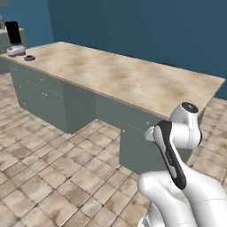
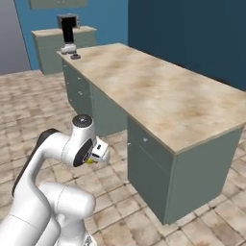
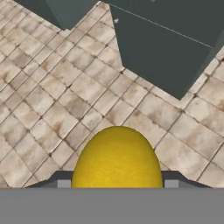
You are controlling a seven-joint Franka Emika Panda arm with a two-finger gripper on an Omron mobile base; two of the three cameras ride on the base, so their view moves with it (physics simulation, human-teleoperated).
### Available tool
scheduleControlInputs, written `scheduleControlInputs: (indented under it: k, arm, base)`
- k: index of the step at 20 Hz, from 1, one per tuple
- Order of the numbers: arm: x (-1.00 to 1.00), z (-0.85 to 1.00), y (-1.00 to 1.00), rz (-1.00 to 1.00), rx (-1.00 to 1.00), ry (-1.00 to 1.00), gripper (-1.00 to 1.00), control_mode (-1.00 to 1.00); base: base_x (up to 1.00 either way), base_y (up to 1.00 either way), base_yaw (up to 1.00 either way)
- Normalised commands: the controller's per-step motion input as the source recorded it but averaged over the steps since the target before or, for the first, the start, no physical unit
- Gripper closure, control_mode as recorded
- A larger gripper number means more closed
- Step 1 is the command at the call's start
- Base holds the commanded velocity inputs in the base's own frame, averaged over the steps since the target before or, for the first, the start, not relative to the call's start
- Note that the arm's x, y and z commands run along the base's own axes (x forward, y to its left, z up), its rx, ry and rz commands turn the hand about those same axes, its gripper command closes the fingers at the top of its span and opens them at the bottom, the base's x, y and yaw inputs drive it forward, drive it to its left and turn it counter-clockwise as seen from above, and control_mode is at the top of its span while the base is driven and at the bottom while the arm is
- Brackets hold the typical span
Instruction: Grab the lemon and lime from the fridge, place them in the blender, close the lid, and turn on the blender to create a marinade.
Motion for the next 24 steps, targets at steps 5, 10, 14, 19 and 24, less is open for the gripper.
scheduleControlInputs:
  k: [5,10,14,19,24]
  arm:
    - [0.00,0.00,0.00,0.00,0.00,0.00,1.00,1.00]
    - [0.00,0.00,0.00,0.00,0.00,0.00,1.00,1.00]
    - [0.00,0.00,0.00,0.00,0.00,0.00,1.00,1.00]
    - [0.00,0.00,0.00,0.00,0.00,0.00,1.00,1.00]
    - [0.00,0.00,0.00,0.00,0.00,0.00,1.00,1.00]
  base:
    - [1.00,1.00,-0.25]
    - [1.00,1.00,-0.25]
    - [0.95,1.00,-0.23]
    - [0.91,1.00,-0.20]
    - [0.88,1.00,-0.19]
